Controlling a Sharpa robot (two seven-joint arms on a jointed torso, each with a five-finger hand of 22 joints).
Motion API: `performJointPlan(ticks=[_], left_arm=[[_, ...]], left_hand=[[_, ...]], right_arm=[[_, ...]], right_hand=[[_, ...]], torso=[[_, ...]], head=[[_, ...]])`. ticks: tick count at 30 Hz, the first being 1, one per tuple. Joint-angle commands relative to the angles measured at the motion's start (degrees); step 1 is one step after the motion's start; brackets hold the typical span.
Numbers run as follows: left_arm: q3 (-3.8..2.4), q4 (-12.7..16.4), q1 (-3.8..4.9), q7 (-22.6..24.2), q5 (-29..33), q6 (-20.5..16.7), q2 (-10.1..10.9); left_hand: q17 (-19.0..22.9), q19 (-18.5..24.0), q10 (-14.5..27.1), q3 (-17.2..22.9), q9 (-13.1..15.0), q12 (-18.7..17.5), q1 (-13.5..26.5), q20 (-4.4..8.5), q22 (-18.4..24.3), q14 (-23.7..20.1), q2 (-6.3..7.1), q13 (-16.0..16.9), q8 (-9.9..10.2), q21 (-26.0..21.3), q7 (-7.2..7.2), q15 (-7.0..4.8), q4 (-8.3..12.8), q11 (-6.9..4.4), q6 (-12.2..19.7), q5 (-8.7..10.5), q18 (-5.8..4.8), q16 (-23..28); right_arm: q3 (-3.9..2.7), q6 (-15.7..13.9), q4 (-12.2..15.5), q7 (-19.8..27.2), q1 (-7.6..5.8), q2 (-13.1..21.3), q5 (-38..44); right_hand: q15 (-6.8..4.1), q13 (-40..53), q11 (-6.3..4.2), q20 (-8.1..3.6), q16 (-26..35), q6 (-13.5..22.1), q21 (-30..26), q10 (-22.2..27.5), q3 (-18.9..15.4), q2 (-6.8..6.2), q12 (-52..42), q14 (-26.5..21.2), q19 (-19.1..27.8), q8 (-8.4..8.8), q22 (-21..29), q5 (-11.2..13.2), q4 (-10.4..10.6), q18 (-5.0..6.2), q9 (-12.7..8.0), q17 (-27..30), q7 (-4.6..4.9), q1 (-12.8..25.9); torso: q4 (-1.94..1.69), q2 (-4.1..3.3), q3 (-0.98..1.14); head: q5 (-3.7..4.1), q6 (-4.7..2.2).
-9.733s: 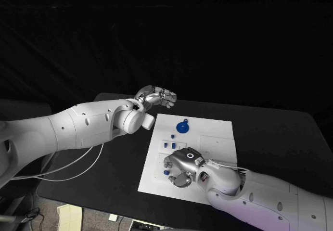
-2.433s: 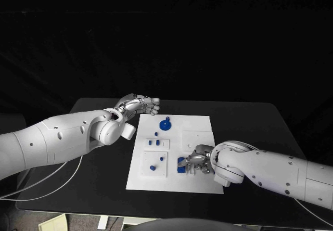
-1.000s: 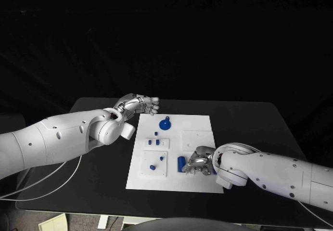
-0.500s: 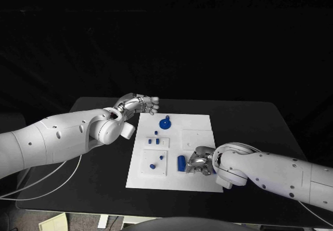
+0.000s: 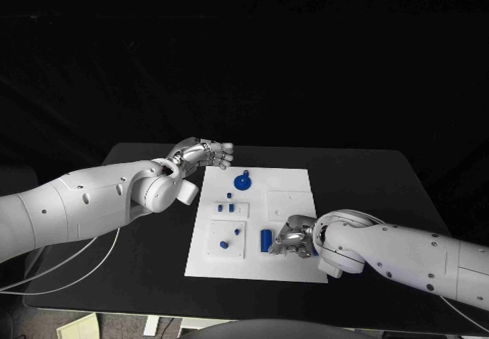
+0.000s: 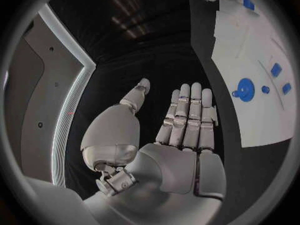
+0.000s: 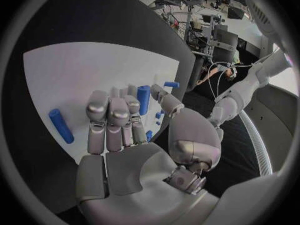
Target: Assemble the parts on the task board
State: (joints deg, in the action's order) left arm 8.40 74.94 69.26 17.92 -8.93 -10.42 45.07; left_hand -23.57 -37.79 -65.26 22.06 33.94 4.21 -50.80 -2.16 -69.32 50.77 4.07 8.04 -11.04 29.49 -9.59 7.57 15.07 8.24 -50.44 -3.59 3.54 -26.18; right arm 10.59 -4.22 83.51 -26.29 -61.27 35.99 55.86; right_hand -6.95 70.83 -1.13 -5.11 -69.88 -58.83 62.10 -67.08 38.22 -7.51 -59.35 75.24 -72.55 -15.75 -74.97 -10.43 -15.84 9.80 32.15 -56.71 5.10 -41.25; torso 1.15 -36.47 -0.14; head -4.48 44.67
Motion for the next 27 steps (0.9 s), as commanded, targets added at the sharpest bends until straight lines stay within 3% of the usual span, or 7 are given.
performJointPlan(ticks=[1,7,9,15,20,25,27], left_arm=[[-0.04,0.16,0.05,0.28,0.26,0.87,-0.02],[-0.04,0.12,0.05,0.26,0.26,0.87,-0.04],[-0.04,0.11,0.05,0.24,0.26,0.88,-0.06],[-0.04,0.11,0.05,0.23,0.26,0.88,-0.09],[-0.04,0.14,0.05,0.21,0.26,0.89,-0.08],[-0.04,0.04,0.05,0.19,0.26,0.86,-0.08],[-0.04,0.01,0.05,0.19,0.26,0.88,-0.11]], left_hand=[[-0.08,-0.47,0.31,-0.09,-0.07,-0.23,0.2,0.05,-0.08,0.1,-0.09,-0.08,-0.34,-0.32,-0.07,0.31,-0.12,-0.05,0.46,0.22,0.93,0.38],[-0.11,-0.47,0.31,-0.08,-0.08,-0.23,0.18,0.05,-0.09,0.11,-0.09,-0.08,-0.35,-0.34,-0.07,0.31,-0.11,-0.05,0.46,0.22,0.93,0.4],[-0.11,-0.48,0.31,-0.08,-0.08,-0.23,0.18,0.05,-0.09,0.11,-0.1,-0.08,-0.35,-0.34,-0.07,0.31,-0.11,-0.05,0.46,0.22,0.93,0.4],[-0.14,-0.49,0.31,-0.06,-0.08,-0.22,0.18,0.04,-0.1,0.12,-0.15,-0.09,-0.35,-0.35,-0.07,0.32,-0.12,-0.04,0.46,0.22,0.93,0.42],[-0.15,-0.49,0.3,-0.06,-0.09,-0.22,0.19,0.04,-0.11,0.12,-0.18,-0.09,-0.36,-0.36,-0.07,0.32,-0.13,-0.04,0.46,0.22,0.93,0.43],[-0.17,-0.5,0.3,-0.05,-0.09,-0.22,0.2,0.04,-0.12,0.13,-0.21,-0.09,-0.36,-0.37,-0.07,0.32,-0.15,-0.04,0.45,0.22,0.93,0.44],[-0.18,-0.5,0.3,-0.05,-0.09,-0.22,0.2,0.03,-0.12,0.13,-0.21,-0.09,-0.37,-0.37,-0.07,0.32,-0.15,-0.04,0.45,0.23,0.93,0.45]], right_arm=[[0.05,0.69,-0.04,0.24,0.07,0.0,0.46],[0.05,0.46,-0.16,-0.18,0.07,-0.41,1.19],[0.05,0.45,-0.3,-0.27,0.08,-0.63,2.14],[0.05,0.23,-0.57,-0.62,0.18,-1.35,4.37],[0.05,-0.29,-1.03,-0.9,0.41,-1.83,4.92],[0.05,-0.23,-0.99,-0.66,0.43,-1.56,4.91],[0.05,-0.27,-0.85,-0.5,0.43,-1.27,4.72]], right_hand=[[-0.46,-0.1,-0.17,0.03,0.12,-0.27,-0.22,-0.32,-0.69,-0.73,-0.23,-0.04,0.02,0.19,-0.51,0.46,0.11,5.2,-0.06,0.07,0.01,-0.04],[-0.52,-0.14,-0.26,-0.1,0.14,-0.41,-0.4,-0.37,-1.13,0.55,-0.21,-0.04,0.02,0.23,-0.44,2.79,0.96,5.2,-0.14,0.07,-0.06,-0.38],[-0.58,-0.16,-0.3,-0.18,0.15,-0.54,-0.48,-0.4,-0.36,1.5,-0.2,-0.05,0.1,0.23,-0.46,5.49,0.8,5.2,-0.18,0.07,-0.13,-1.48],[-0.6,-0.18,-0.34,-0.15,0.13,-0.82,-0.42,-0.59,1.16,3.83,-0.26,-0.04,0.1,0.2,-0.57,6.13,-0.07,5.2,-0.25,0.06,-0.17,-3.6],[-0.62,-0.23,-0.38,0.0,0.13,-1.1,-0.4,-0.72,2.14,4.99,-0.25,-0.03,0.12,0.14,-0.62,6.33,-0.18,5.2,-0.29,0.07,-0.21,-4.43],[-0.61,-0.27,-0.38,0.17,0.14,-1.25,-0.4,-0.8,2.88,5.43,-0.23,-0.02,0.12,0.15,-0.63,6.79,0.2,5.2,-0.36,0.09,-0.22,-4.42],[-0.58,-0.28,-0.34,0.34,0.12,-1.3,-0.33,-0.84,2.53,4.22,-0.22,-0.01,0.08,0.19,-0.67,5.95,0.55,5.2,-0.42,0.09,-0.2,-3.47]], torso=[[0.01,-0.02,-0.02],[-0.02,-0.02,-0.01],[-0.02,-0.01,0.0],[0.0,-0.04,-0.01],[-0.03,-0.06,0.01],[-0.05,-0.03,0.01],[0.01,0.0,-0.01]], head=[[-0.08,0.03],[-0.09,0.09],[-0.07,0.14],[-0.05,0.23],[0.0,0.3],[0.06,0.36],[0.05,0.4]])
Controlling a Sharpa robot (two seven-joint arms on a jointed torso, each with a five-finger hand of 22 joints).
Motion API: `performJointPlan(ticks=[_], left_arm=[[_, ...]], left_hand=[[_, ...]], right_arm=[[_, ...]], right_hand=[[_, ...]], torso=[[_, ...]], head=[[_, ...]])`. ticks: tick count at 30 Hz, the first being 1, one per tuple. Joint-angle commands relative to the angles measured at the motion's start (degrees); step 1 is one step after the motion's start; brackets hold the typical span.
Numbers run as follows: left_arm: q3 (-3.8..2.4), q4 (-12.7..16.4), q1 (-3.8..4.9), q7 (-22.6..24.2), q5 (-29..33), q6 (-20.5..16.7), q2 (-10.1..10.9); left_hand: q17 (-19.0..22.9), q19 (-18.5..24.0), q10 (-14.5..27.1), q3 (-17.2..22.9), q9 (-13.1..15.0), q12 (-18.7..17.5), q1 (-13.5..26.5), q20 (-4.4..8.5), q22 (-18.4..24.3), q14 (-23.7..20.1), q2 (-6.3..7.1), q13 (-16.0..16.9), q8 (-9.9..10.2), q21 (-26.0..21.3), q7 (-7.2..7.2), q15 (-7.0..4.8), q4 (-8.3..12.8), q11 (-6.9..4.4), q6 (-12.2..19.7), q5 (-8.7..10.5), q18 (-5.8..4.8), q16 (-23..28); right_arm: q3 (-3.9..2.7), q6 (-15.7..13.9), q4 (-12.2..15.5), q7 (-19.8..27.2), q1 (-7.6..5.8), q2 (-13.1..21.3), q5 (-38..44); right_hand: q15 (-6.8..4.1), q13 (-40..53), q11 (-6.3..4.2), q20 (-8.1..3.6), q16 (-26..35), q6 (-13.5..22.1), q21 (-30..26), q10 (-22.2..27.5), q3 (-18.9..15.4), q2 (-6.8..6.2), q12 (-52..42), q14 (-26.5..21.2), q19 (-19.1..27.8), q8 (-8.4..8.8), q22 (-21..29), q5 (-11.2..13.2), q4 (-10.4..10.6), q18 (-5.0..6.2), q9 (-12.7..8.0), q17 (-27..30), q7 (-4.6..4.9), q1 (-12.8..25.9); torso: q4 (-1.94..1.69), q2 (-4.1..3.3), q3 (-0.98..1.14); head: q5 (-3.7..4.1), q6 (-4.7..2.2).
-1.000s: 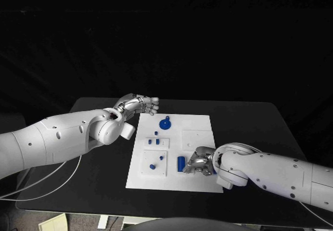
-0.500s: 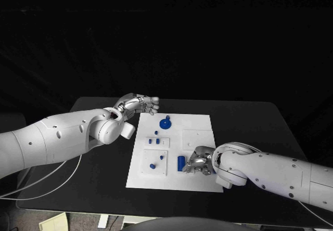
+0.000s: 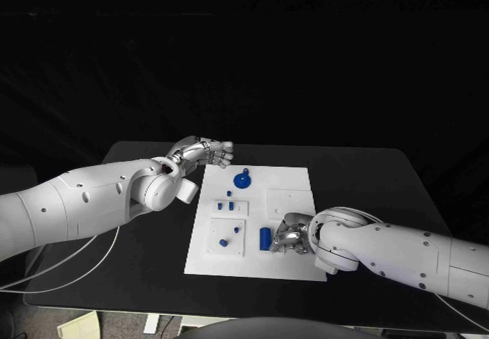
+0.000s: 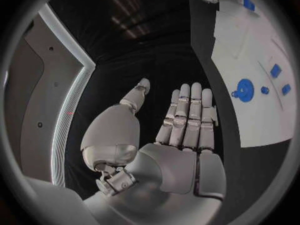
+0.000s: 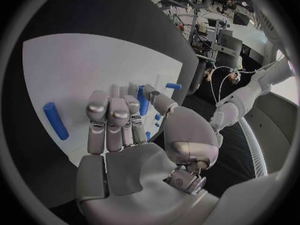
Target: Assemble the parts on the task board
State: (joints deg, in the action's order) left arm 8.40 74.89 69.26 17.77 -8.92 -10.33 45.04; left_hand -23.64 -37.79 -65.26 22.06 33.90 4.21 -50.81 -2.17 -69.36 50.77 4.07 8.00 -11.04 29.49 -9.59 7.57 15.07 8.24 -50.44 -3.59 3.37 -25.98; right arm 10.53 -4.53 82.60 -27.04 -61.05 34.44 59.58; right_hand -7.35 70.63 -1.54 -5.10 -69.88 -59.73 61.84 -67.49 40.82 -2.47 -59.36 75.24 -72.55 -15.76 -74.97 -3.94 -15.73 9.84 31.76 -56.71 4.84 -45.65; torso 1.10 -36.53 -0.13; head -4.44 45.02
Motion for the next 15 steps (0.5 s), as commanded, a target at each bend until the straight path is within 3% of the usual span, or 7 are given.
performJointPlan(ticks=[1,10,15], left_arm=[[-0.04,0.07,0.05,0.34,0.26,0.78,-0.08],[-0.04,-0.05,0.05,0.37,0.26,0.78,0.09],[-0.04,-0.38,0.05,0.47,0.26,0.65,0.13]], left_hand=[[-0.11,-0.5,0.3,-0.05,-0.05,-0.22,0.21,0.03,-0.08,0.13,-0.21,-0.05,-0.37,-0.37,-0.06,0.32,-0.15,-0.04,0.46,0.23,1.1,0.26],[-0.14,-0.51,0.3,-0.06,-0.06,-0.21,0.24,0.03,-0.09,0.14,-0.23,-0.06,-0.38,-0.39,-0.06,0.33,-0.17,-0.04,0.46,0.23,1.09,0.29],[-0.16,-0.51,0.3,-0.07,-0.07,-0.21,0.25,0.02,-0.1,0.14,-0.2,-0.06,-0.38,-0.4,-0.06,0.33,-0.17,-0.04,0.46,0.24,1.09,0.3]], right_arm=[[0.1,0.02,0.14,0.35,0.21,0.46,0.85],[-0.17,-0.41,2.29,1.85,0.01,3.88,-1.81],[-1.39,-1.38,3.8,3.06,-0.78,6.26,-2.25]], right_hand=[[-0.18,-0.09,0.07,0.38,0.09,-0.41,-0.02,-0.46,-0.48,-1.29,-0.22,0.02,0.02,0.21,-0.7,-1.49,0.48,5.16,-0.05,0.09,0.06,1.43],[-0.19,-0.1,0.09,0.3,0.11,-0.17,-0.07,-0.37,-2.98,-5.2,-0.13,0.01,-0.06,0.41,-0.63,-2.66,1.0,5.16,-0.17,0.12,0.11,3.4],[-0.19,-0.09,0.13,0.07,0.15,0.11,-0.22,-0.25,-3.54,-6.7,-0.09,-0.01,-0.14,0.53,-0.52,-2.04,1.73,5.16,-0.17,0.14,0.14,3.64]], torso=[[0.09,0.06,-0.02],[0.12,0.09,-0.01],[0.14,0.07,0.03]], head=[[-0.03,0.06],[0.01,-0.23],[0.11,-0.99]])
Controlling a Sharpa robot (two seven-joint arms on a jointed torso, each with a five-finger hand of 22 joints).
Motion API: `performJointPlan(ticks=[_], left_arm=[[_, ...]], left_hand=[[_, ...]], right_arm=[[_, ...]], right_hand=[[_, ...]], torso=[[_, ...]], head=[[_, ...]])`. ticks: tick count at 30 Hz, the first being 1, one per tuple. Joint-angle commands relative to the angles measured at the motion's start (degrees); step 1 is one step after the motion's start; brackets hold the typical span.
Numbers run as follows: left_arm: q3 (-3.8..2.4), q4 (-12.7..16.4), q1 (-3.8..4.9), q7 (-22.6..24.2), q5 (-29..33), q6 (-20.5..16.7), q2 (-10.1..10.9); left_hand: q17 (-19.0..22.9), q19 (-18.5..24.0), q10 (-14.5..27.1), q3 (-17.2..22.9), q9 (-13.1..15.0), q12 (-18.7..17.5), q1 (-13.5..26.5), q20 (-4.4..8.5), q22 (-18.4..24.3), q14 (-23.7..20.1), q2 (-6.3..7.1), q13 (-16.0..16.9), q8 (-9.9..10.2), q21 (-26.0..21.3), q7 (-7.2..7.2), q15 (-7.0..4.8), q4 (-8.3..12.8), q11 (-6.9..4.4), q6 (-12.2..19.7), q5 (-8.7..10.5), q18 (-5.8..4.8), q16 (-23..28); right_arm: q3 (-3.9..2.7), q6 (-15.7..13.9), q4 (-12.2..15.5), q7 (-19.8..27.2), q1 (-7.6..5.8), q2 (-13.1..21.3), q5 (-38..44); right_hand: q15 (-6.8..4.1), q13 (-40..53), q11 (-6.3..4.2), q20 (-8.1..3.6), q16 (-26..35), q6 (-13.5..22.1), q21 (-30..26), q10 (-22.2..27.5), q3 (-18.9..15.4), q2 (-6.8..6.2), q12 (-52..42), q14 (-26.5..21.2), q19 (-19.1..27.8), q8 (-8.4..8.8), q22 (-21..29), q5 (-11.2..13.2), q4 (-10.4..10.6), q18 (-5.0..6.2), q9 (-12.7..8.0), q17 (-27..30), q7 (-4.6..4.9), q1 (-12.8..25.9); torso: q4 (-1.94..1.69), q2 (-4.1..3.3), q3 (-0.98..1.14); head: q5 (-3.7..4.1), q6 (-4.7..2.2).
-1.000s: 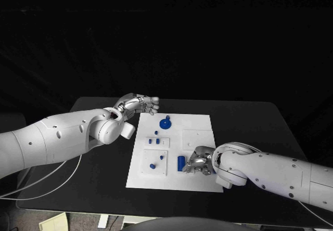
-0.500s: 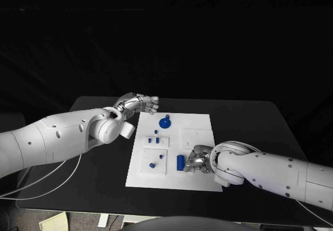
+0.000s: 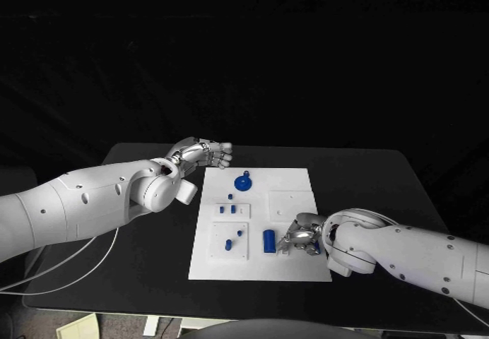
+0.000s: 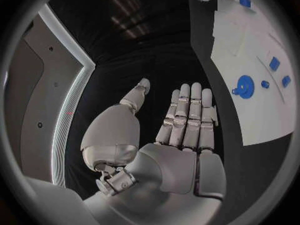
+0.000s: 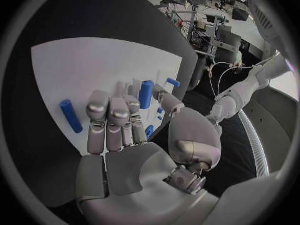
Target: Assemble the parts on the task board
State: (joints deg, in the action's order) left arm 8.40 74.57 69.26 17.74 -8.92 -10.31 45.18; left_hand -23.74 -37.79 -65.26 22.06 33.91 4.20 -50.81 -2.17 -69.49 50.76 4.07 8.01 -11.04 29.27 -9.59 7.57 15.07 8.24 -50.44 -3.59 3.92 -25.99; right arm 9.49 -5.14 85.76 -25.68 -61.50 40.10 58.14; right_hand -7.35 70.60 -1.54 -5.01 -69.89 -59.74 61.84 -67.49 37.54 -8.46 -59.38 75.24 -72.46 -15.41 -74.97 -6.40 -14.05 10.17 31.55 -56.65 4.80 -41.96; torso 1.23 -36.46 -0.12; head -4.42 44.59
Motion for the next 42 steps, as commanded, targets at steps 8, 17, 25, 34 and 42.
performJointPlan(ticks=[8,17,25,34,42], left_arm=[[-0.04,-0.22,0.05,0.83,0.26,0.13,0.15],[-0.03,-0.31,0.06,0.81,0.26,0.11,0.16],[-0.02,-0.17,0.06,0.88,0.27,0.08,0.3],[-0.02,0.11,0.06,0.92,0.27,0.13,0.36],[-0.02,0.18,0.05,0.94,0.28,0.22,0.26]], left_hand=[[-0.1,-0.51,0.27,-0.07,-0.07,-0.2,0.23,0.03,0.01,0.16,-0.15,-0.07,-0.4,-0.21,-0.05,0.32,-0.13,-0.05,0.44,0.24,0.55,0.33],[-0.16,-0.53,0.24,-0.07,-0.08,-0.17,0.2,0.03,-0.01,0.19,-0.11,-0.07,-0.43,-0.23,-0.04,0.31,-0.11,-0.07,0.41,0.24,0.56,0.35],[-0.2,-0.55,0.21,-0.08,-0.08,-0.16,0.23,0.03,-0.03,0.22,-0.09,-0.07,-0.45,-0.25,-0.03,0.31,-0.12,-0.08,0.39,0.25,0.56,0.37],[-0.26,-0.57,0.16,-0.09,-0.09,-0.13,0.26,0.03,-0.06,0.26,-0.08,-0.07,-0.48,-0.27,-0.02,0.3,-0.14,-0.1,0.35,0.26,0.56,0.4],[-0.3,-0.59,0.14,-0.09,-0.09,-0.13,0.28,0.04,-0.07,0.27,-0.08,-0.07,-0.5,-0.28,-0.01,0.3,-0.15,-0.11,0.34,0.26,0.57,0.43]], right_arm=[[-2.9,-0.07,1.93,4.17,-2.46,4.02,-0.55],[-3.43,1.0,1.65,2.13,-3.56,5.84,3.26],[-3.4,3.31,0.39,-0.58,-3.61,7.31,8.56],[-2.58,5.1,0.51,-2.32,-3.38,7.8,10.43],[-1.55,5.62,0.31,-3.43,-2.57,7.09,11.75]], right_hand=[[-0.21,0.0,0.12,-0.33,0.16,0.35,-0.35,-0.19,-0.24,-1.04,-0.1,-0.01,-0.33,0.23,-0.44,1.17,0.47,4.83,0.15,0.05,0.2,-0.74],[-0.17,0.06,0.17,-0.53,0.15,0.62,-0.41,-0.12,-0.42,-1.0,-0.14,-0.04,-0.38,0.3,-0.43,1.99,0.48,4.83,0.25,0.01,0.25,-1.33],[-0.12,0.08,0.21,-0.58,0.18,0.69,-0.49,-0.04,-0.15,-1.56,-0.11,-0.04,-0.34,0.27,-0.44,3.07,0.78,4.83,0.38,0.01,0.29,-2.05],[-0.08,0.08,0.23,-0.49,0.17,0.64,-0.49,-0.06,-0.12,-2.11,-0.12,0.0,-0.36,0.21,-0.48,3.41,1.35,4.83,0.48,0.0,0.3,-1.99],[-0.06,0.08,0.22,-0.41,0.16,0.59,-0.47,-0.06,-0.19,-2.29,-0.12,0.01,-0.35,0.16,-0.5,3.5,1.83,4.83,0.56,-0.01,0.28,-1.76]], torso=[[0.01,-0.01,0.03],[-0.06,-0.02,0.01],[-0.09,-0.03,-0.07],[-0.06,-0.05,0.04],[-0.05,-0.05,0.04]], head=[[0.31,-1.74],[0.4,-1.9],[0.43,-2.04],[0.41,-1.96],[0.59,-1.92]])
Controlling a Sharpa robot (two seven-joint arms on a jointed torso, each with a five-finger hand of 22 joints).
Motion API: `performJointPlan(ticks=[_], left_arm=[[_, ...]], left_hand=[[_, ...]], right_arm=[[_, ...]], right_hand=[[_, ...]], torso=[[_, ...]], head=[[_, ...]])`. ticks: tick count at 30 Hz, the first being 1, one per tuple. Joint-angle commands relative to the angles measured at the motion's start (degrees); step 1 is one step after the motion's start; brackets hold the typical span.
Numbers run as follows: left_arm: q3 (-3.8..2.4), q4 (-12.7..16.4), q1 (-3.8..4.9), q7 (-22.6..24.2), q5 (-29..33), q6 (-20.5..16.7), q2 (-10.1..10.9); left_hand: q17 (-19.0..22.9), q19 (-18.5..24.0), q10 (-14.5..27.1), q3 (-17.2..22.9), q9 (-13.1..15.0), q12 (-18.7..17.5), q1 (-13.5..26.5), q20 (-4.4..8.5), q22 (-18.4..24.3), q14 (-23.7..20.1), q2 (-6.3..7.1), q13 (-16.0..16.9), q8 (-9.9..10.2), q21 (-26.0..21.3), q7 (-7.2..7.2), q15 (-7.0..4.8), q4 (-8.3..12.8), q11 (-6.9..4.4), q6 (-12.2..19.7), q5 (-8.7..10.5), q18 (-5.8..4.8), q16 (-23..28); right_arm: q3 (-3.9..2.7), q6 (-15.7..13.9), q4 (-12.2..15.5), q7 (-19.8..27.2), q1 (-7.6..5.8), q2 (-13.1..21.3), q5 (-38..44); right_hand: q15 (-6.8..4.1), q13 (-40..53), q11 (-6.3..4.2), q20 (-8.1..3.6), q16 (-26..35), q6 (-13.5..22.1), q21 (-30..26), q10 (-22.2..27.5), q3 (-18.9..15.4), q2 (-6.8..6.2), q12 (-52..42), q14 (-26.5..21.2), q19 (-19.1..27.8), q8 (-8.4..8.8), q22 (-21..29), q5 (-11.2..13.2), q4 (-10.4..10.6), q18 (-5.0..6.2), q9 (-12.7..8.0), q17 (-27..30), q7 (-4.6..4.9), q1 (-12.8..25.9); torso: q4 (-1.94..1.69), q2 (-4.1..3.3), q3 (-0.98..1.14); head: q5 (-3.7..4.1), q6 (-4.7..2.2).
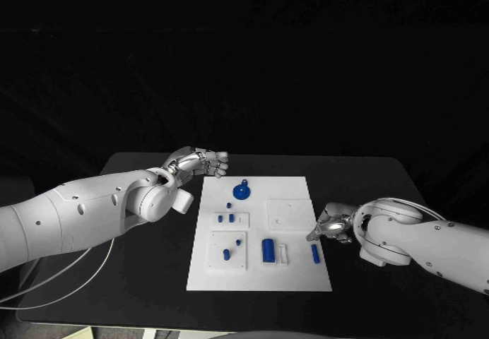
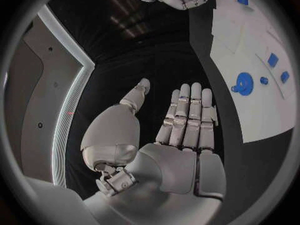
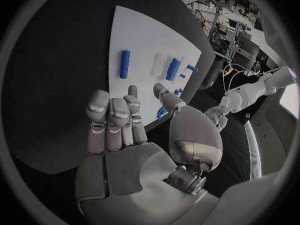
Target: Assemble the parts on the task board
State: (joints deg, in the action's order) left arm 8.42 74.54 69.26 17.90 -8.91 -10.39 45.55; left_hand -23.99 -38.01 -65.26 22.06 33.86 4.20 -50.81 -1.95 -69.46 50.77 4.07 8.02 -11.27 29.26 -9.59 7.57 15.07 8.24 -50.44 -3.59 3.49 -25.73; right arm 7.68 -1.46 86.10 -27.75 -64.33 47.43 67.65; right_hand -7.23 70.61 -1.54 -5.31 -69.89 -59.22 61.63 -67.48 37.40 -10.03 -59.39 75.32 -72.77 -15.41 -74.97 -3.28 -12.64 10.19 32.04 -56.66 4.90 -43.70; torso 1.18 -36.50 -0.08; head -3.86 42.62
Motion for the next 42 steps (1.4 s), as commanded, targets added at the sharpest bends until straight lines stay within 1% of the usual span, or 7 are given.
performJointPlan(ticks=[1,6,11,20,27,36,42], left_arm=[[-0.04,0.25,0.05,0.79,0.26,0.33,-0.11],[-0.04,0.26,0.05,0.78,0.27,0.38,-0.07],[-0.04,0.25,0.05,0.75,0.28,0.41,0.01],[-0.04,0.21,0.05,0.74,0.28,0.48,0.05],[-0.04,0.23,0.05,0.63,0.28,0.62,0.06],[-0.04,0.22,0.05,0.57,0.28,0.73,0.04],[-0.04,0.2,0.05,0.53,0.28,0.79,0.01]], left_hand=[[-0.06,-0.38,0.14,-0.09,-0.05,-0.13,0.28,-0.18,-0.11,0.27,-0.09,-0.09,-0.27,-0.28,-0.01,0.3,-0.15,-0.11,0.34,0.26,1.0,0.17],[-0.08,-0.39,0.14,-0.09,-0.06,-0.13,0.3,-0.18,-0.11,0.28,-0.09,-0.09,-0.28,-0.29,-0.01,0.3,-0.16,-0.11,0.34,0.26,1.0,0.19],[-0.11,-0.39,0.14,-0.1,-0.06,-0.13,0.31,-0.18,-0.13,0.28,-0.09,-0.1,-0.28,-0.3,-0.01,0.3,-0.16,-0.11,0.34,0.26,1.0,0.21],[-0.15,-0.4,0.13,-0.1,-0.07,-0.13,0.34,-0.18,-0.14,0.29,-0.09,-0.1,-0.29,-0.32,-0.01,0.3,-0.17,-0.11,0.34,0.26,1.0,0.24],[-0.17,-0.41,0.13,-0.11,-0.08,-0.14,0.35,-0.17,-0.15,0.29,-0.1,-0.11,-0.3,-0.34,0.0,0.3,-0.18,-0.11,0.34,0.26,1.0,0.26],[-0.2,-0.42,0.13,-0.11,-0.09,-0.14,0.39,-0.18,-0.17,0.29,-0.13,-0.12,-0.3,-0.36,0.0,0.3,-0.2,-0.11,0.34,0.26,1.0,0.3],[-0.22,-0.42,0.14,-0.11,-0.1,-0.14,0.41,-0.18,-0.18,0.29,-0.15,-0.12,-0.31,-0.37,-0.01,0.3,-0.22,-0.11,0.35,0.26,1.0,0.32]], right_arm=[[0.46,2.11,-0.04,-1.54,0.39,-0.33,2.41],[0.81,3.98,-0.23,-2.78,0.94,-0.53,4.63],[1.09,4.02,-0.58,-3.48,1.27,-0.45,7.34],[1.26,4.31,-0.75,-3.61,1.71,-0.84,7.62],[1.54,3.75,-1.88,-3.73,2.75,-1.97,8.07],[1.65,3.08,-3.91,-3.66,3.97,-3.62,11.92],[1.78,2.96,-4.49,-3.7,4.49,-4.56,14.35]], right_hand=[[-0.18,0.07,0.22,-0.1,0.15,0.05,-0.25,-0.08,-0.07,-0.74,-0.12,-0.07,-0.03,0.15,-0.51,0.39,0.46,4.81,0.07,0.0,0.18,0.01],[-0.18,0.08,0.19,-0.04,0.13,-0.04,-0.21,-0.12,-0.16,-0.74,-0.13,-0.05,-0.04,0.06,-0.54,0.46,0.75,4.81,0.15,-0.02,0.15,0.19],[-0.21,0.08,0.14,0.02,0.08,-0.16,-0.14,-0.18,-0.25,-0.36,-0.14,-0.05,-0.01,-0.05,-0.6,0.47,0.97,4.81,0.26,-0.04,0.09,0.22],[-0.27,0.05,0.05,0.13,0.02,-0.44,-0.02,-0.36,-0.47,0.25,-0.17,-0.04,0.04,-0.26,-0.7,0.47,1.04,4.81,0.43,-0.08,-0.01,0.3],[-0.3,0.04,0.01,0.18,-0.02,-0.54,0.03,-0.45,-0.56,0.58,-0.17,-0.04,0.07,-0.34,-0.74,0.47,1.01,4.81,0.5,-0.1,-0.06,0.31],[-0.35,0.03,-0.06,0.24,-0.06,-0.65,0.12,-0.54,-0.69,1.24,-0.15,-0.06,0.13,-0.42,-0.8,0.47,0.69,4.81,0.59,-0.12,-0.12,0.16],[-0.4,0.02,-0.1,0.32,-0.1,-0.7,0.24,-0.63,-0.84,2.86,-0.12,-0.11,0.25,-0.48,-0.86,0.47,-0.39,4.81,0.7,-0.14,-0.17,-0.38]], torso=[[-0.01,-0.02,0.0],[-0.08,-0.04,-0.01],[-0.09,-0.02,-0.07],[-0.05,-0.02,-0.04],[-0.05,-0.03,-0.04],[-0.05,-0.03,-0.03],[-0.03,-0.02,-0.03]], head=[[0.06,0.07],[0.1,0.26],[0.14,0.45],[0.04,0.64],[-0.06,0.86],[-0.13,1.01],[-0.21,1.15]])
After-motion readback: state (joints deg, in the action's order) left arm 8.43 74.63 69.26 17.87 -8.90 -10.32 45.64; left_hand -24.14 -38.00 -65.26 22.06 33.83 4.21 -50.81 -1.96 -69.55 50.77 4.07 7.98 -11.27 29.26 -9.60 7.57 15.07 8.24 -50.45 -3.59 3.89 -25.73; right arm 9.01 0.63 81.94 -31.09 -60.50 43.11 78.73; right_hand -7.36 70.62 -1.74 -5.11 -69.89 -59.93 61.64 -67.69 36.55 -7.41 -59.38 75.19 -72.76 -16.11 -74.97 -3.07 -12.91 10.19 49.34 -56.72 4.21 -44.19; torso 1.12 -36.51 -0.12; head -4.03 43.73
